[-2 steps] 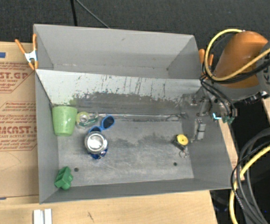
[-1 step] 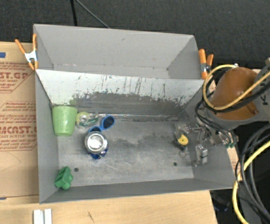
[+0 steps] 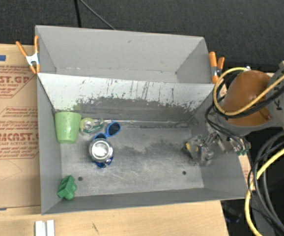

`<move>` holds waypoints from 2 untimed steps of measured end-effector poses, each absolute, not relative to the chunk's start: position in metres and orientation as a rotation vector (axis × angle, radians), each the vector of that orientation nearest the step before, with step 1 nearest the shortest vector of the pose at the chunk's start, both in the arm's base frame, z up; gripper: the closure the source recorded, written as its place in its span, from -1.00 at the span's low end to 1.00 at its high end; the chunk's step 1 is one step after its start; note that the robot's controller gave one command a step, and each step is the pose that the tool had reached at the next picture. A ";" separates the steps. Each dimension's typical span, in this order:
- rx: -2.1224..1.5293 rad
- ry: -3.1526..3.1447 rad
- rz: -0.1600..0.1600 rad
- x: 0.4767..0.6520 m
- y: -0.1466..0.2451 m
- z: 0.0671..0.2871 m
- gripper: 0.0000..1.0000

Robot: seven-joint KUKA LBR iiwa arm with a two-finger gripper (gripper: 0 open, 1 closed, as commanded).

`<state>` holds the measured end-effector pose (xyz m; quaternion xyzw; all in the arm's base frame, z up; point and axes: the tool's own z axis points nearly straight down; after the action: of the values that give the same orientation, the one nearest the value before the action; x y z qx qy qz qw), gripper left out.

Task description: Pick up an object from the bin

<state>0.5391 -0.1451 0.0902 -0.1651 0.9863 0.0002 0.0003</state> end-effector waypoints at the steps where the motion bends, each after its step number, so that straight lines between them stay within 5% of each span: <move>1: -0.519 3.098 0.000 0.539 -0.145 0.090 -1.00; 2: -0.519 3.098 0.000 0.539 -0.145 0.090 1.00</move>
Offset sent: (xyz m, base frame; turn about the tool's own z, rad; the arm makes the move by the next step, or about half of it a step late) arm 0.0000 0.0000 0.0000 0.0000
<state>0.5392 -0.1450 0.0903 -0.1653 0.9862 0.0000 0.0004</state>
